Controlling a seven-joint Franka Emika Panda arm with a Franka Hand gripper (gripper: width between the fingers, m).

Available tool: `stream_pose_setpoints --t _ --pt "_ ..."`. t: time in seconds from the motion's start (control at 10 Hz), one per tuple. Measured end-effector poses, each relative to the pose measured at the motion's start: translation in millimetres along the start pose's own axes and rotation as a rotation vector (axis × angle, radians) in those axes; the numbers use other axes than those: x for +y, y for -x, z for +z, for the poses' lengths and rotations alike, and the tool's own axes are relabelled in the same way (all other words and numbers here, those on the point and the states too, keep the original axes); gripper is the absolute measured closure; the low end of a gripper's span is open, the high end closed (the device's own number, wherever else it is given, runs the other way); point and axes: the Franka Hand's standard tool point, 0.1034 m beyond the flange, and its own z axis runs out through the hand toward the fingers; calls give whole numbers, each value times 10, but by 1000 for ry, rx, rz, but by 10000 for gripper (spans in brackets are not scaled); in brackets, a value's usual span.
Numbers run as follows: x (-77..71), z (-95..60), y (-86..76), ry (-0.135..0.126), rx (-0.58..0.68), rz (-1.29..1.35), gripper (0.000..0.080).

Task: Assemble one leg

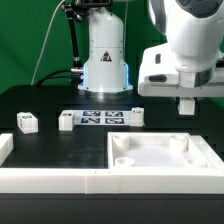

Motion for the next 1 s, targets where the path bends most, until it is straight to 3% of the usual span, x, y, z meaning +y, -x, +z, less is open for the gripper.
stream_pose_setpoints --t 0.2,0.3,0.5,0.6,0.8,1.0 --pt "21 4 -16 2 3 -10 512" --pt "116 -3 -62 11 9 -24 512" --pt "262 -259 -37 41 50 -42 512" --pt "273 -365 -17 40 64 -53 512" --pt "259 -327 -55 38 96 -55 512" --pt "209 -393 -165 20 258 -64 512"
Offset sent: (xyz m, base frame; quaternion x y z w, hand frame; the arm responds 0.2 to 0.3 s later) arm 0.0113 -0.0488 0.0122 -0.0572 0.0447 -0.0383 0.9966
